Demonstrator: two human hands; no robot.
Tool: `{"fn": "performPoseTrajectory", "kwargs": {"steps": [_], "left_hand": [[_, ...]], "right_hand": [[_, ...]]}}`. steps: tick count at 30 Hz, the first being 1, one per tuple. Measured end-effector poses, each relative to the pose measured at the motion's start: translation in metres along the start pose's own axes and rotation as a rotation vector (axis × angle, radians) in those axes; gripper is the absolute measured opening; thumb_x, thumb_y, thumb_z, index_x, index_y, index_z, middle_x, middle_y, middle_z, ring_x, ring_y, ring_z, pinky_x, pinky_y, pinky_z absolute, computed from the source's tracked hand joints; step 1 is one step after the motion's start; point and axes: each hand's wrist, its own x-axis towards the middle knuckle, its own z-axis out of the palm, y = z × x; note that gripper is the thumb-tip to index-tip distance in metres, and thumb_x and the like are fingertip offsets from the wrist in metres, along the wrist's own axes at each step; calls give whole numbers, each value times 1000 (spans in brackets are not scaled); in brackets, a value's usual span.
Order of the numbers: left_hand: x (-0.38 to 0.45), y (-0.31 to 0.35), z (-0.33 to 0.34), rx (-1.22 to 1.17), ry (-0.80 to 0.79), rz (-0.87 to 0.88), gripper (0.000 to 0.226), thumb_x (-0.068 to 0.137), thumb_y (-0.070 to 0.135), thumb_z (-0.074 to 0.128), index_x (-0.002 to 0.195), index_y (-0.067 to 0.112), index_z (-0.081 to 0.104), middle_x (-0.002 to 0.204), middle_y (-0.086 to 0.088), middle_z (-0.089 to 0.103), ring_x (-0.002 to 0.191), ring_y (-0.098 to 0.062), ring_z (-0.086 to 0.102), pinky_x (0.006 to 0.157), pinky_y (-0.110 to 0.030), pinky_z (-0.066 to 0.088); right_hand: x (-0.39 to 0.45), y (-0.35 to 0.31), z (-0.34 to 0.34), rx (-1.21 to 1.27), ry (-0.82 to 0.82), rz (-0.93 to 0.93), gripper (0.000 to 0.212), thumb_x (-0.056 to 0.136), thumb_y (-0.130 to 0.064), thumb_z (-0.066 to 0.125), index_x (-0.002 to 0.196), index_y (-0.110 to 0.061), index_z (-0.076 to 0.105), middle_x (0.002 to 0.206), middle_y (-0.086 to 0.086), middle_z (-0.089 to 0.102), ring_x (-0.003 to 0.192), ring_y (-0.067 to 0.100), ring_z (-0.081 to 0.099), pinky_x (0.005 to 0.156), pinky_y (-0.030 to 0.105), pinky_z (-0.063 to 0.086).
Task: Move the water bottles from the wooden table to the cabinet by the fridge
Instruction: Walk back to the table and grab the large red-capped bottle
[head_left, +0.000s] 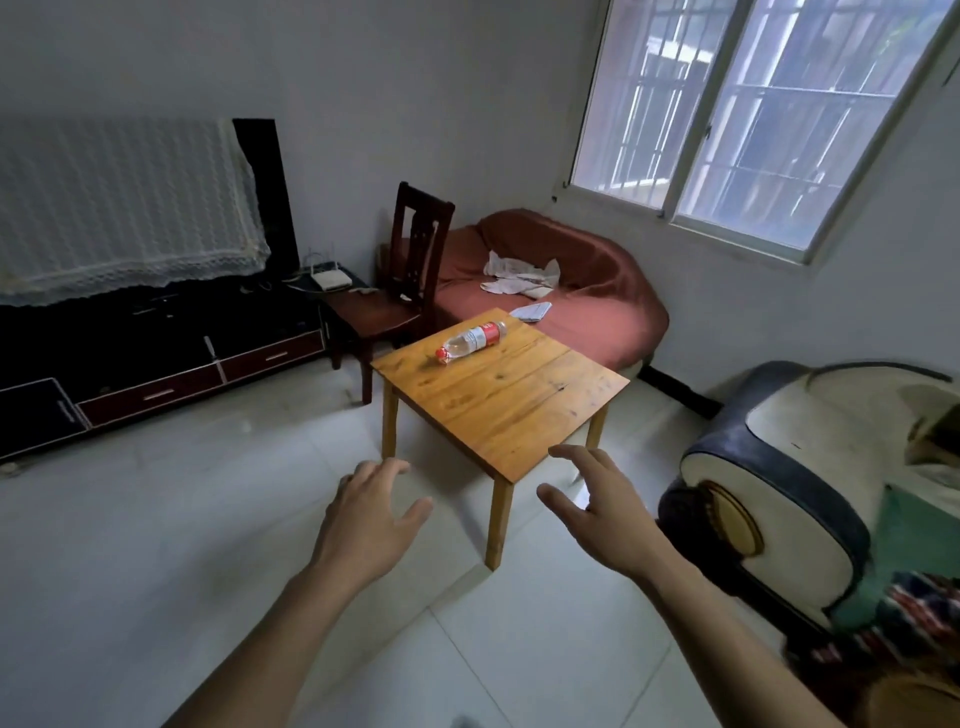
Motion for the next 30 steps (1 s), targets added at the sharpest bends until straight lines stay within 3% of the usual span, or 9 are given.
{"fn": "performPoseTrajectory", "kwargs": {"steps": [2, 5, 11, 21, 30], "left_hand": [[41, -3, 6, 33, -9, -4, 52, 92, 52, 58, 136, 28, 48, 141, 3, 47, 127, -16, 44, 100, -34, 44], [101, -1, 9, 66, -4, -25, 52, 92, 51, 59, 137, 27, 48, 141, 4, 47, 128, -16, 44, 100, -35, 45], [218, 3, -4, 87, 41, -45, 53, 92, 49, 60, 138, 24, 48, 143, 3, 48, 126, -17, 46, 97, -32, 45], [389, -46, 8, -13, -27, -47, 54, 92, 52, 58, 139, 28, 46, 145, 6, 44, 131, -14, 43, 102, -33, 44], [559, -77, -11, -89, -39, 58, 48, 91, 52, 57, 133, 30, 49, 134, 5, 49, 122, -16, 47, 98, -38, 48]], "right_hand": [[45, 16, 6, 39, 18, 3, 48, 94, -51, 55, 138, -32, 46, 147, -7, 45, 128, 11, 47, 96, 16, 37], [116, 34, 12, 78, 5, 18, 48, 94, -49, 56, 138, -29, 47, 149, -3, 45, 131, 16, 46, 105, 31, 42], [240, 36, 6, 97, -31, -16, 50, 94, -47, 58, 140, -30, 44, 148, -1, 44, 129, 19, 47, 105, 37, 46], [406, 35, 36, 18, -31, 21, 51, 94, -48, 56, 141, -31, 43, 148, -3, 44, 127, 15, 49, 100, 28, 46], [529, 6, 61, -36, 60, 122, 50, 94, -45, 59, 140, -31, 45, 150, -3, 43, 129, 18, 50, 101, 33, 49]]}}
